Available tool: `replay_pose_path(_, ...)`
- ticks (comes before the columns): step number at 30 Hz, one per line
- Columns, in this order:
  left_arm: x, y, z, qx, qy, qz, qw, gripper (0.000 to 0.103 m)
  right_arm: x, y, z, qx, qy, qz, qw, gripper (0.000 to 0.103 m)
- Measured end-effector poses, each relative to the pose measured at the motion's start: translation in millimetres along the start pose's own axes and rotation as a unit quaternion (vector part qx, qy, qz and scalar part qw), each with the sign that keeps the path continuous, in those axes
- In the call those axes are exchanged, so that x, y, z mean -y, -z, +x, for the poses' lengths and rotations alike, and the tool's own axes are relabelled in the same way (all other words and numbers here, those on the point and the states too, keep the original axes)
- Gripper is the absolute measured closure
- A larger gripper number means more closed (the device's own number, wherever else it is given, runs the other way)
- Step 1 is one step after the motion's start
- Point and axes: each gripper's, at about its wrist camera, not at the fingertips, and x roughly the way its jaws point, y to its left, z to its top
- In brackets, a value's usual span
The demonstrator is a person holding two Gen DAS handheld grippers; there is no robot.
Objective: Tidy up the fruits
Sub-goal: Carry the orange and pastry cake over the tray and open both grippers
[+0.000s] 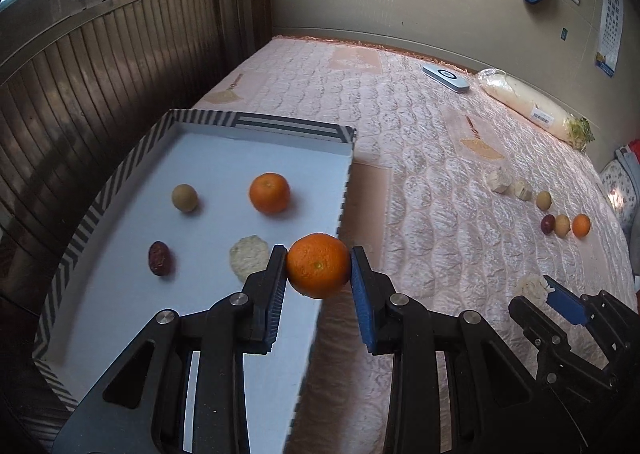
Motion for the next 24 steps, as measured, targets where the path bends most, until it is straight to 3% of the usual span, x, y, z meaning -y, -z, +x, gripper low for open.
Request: replay_pose_path(24,-92,18,-7,-0.001,-0.044,-0.06,0.9972,0.072,-112,-36,24,0.001,-0.057,-0.09,0.994,0.072)
